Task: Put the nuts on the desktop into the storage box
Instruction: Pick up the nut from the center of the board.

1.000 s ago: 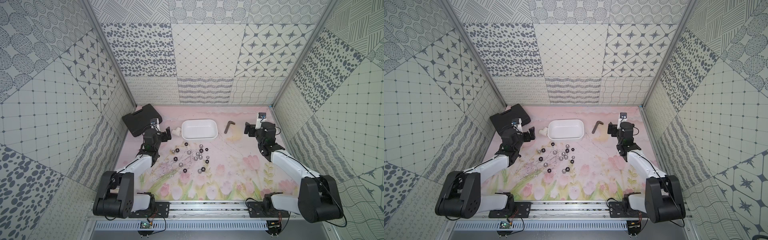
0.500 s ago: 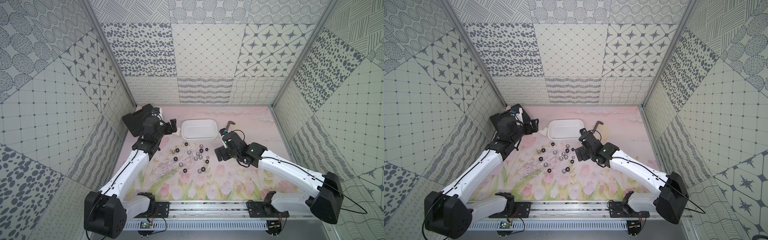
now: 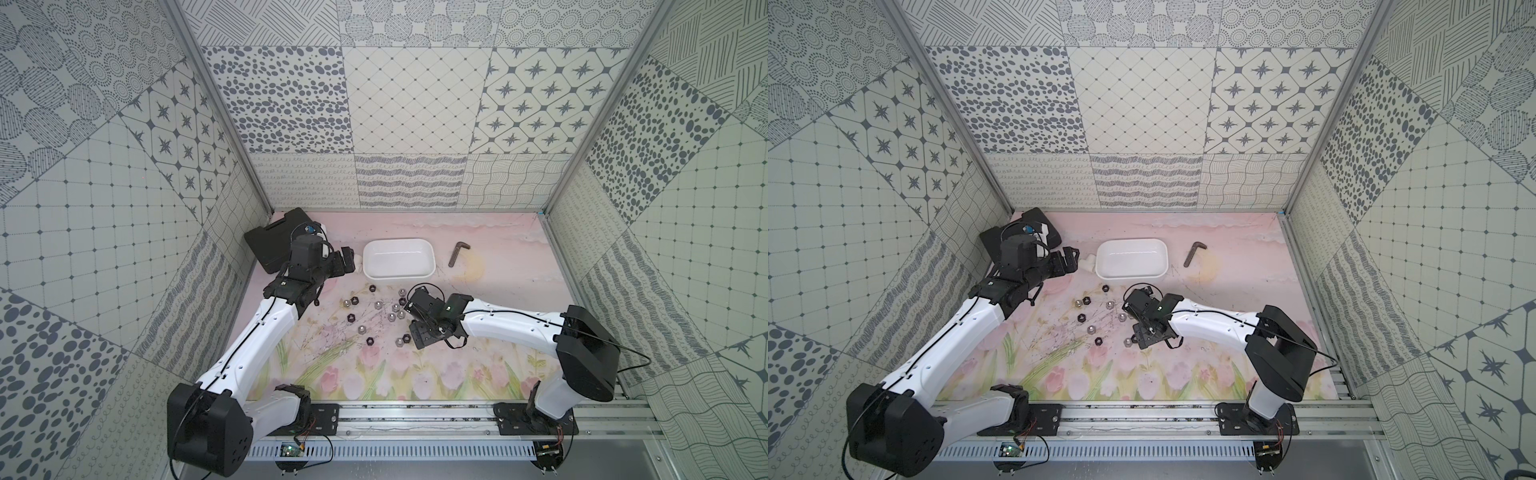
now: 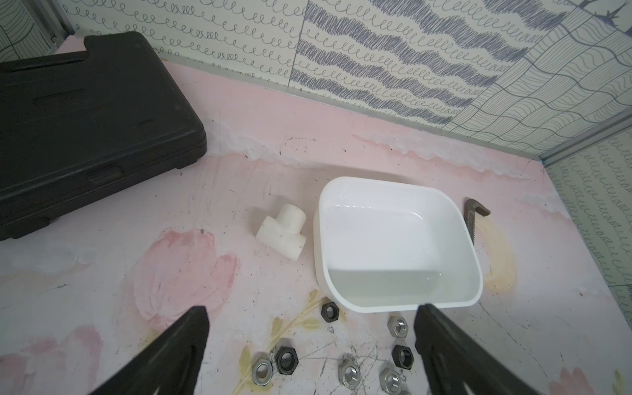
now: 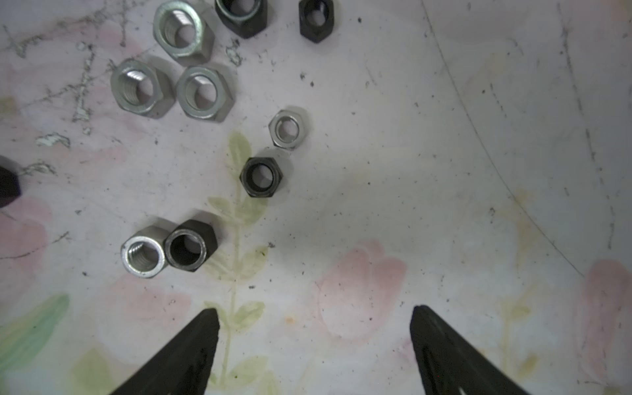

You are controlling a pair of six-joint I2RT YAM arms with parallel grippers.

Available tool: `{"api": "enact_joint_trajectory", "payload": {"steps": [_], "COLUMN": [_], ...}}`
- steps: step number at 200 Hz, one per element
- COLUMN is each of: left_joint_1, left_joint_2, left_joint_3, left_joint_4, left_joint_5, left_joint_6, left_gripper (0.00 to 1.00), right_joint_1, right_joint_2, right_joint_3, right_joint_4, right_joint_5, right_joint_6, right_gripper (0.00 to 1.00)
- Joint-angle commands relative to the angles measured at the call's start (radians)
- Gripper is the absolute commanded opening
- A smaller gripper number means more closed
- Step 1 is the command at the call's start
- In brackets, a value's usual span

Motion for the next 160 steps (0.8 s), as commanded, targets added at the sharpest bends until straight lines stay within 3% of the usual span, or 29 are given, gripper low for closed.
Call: {"api": "enact_joint_trajectory", "payload": {"steps": [1, 92, 160], "left_joint_1": [-0.003, -0.004, -0.003], "left_joint_2": [-0.001, 0.001, 0.009], "left_joint_3": [0.014, 0.014, 0.013], "left_joint_4": [-0.04, -0.049, -0.047], "left_joint_5": [0.022, 0.017, 0.016], "left_joint_6": [-0.033, -0.03, -0.029], "left_gripper": [0.99, 0.99, 0.99], "right_joint_1": [-0.007, -0.03, -0.049], "right_joint_2": [0.039, 0.19, 0.249], "right_joint_3": [0.053, 0.15, 0.172], "right_joint_4": [0.047, 0.088, 0.113], "right_joint_5": [0.011, -0.029, -0.053], "right_joint_6": [0.017, 0.007, 0.007], "right_gripper": [0.91, 0.81, 0.66]}}
